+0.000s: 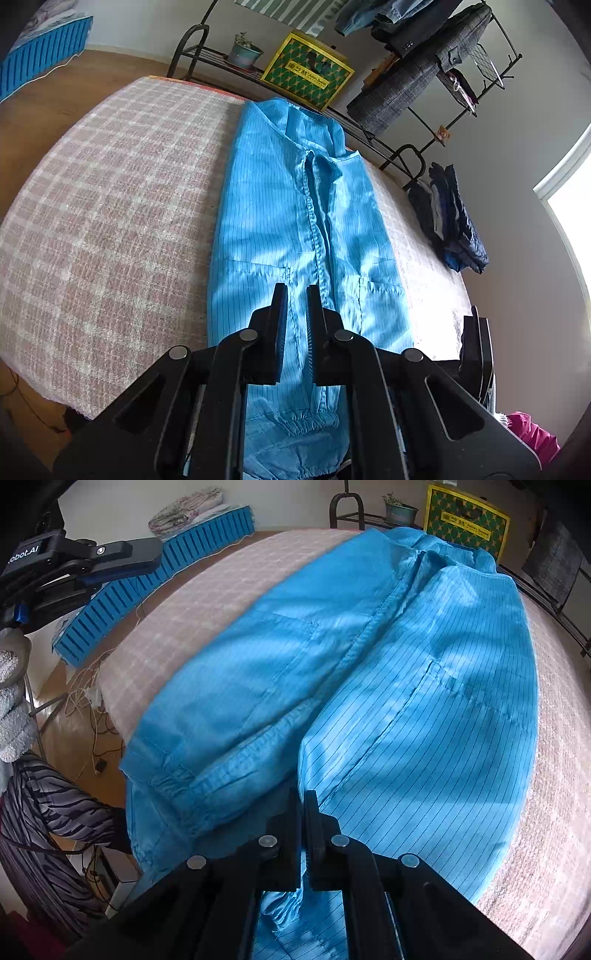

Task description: Fold large clothes

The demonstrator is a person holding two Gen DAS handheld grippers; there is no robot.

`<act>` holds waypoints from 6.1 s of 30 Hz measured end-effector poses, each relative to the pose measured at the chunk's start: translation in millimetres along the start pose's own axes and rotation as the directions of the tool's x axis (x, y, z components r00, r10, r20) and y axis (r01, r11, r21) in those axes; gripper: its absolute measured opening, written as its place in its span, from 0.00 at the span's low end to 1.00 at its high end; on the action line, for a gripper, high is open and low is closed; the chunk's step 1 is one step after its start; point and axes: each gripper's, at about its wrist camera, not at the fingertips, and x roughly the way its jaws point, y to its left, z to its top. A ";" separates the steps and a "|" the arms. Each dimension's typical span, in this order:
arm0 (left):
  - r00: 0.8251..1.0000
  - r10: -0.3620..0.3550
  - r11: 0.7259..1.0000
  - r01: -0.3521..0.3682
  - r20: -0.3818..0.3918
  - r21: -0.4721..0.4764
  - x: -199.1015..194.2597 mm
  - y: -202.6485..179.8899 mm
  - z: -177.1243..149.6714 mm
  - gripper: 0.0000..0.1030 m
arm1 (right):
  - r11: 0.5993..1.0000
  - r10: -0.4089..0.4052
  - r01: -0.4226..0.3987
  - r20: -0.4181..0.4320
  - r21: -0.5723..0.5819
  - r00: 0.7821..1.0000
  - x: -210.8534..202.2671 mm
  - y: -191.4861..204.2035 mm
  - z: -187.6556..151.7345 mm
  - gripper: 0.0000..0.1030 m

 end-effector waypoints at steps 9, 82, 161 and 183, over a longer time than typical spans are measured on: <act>0.999 0.021 1.000 -0.021 -0.026 0.006 7.6 3.8 -8.1 0.06 | 0.999 0.032 -0.032 0.024 0.037 0.999 -11.8 -17.7 -11.3 0.00; 0.963 -0.219 0.966 0.191 -0.157 -0.174 18.5 41.0 -7.9 0.00 | 0.659 0.441 -0.580 0.378 0.480 0.814 -61.4 -148.1 -78.4 0.00; 0.981 0.015 0.993 -0.037 -0.193 -0.115 111.1 67.0 60.8 0.33 | 0.848 0.161 -0.298 0.322 0.439 0.933 -35.1 -204.4 33.6 0.32; 0.975 0.183 0.983 -0.185 -0.129 -0.003 172.5 44.7 89.2 0.33 | 0.941 -0.031 -0.056 0.251 0.334 0.968 -17.1 -174.7 69.2 0.39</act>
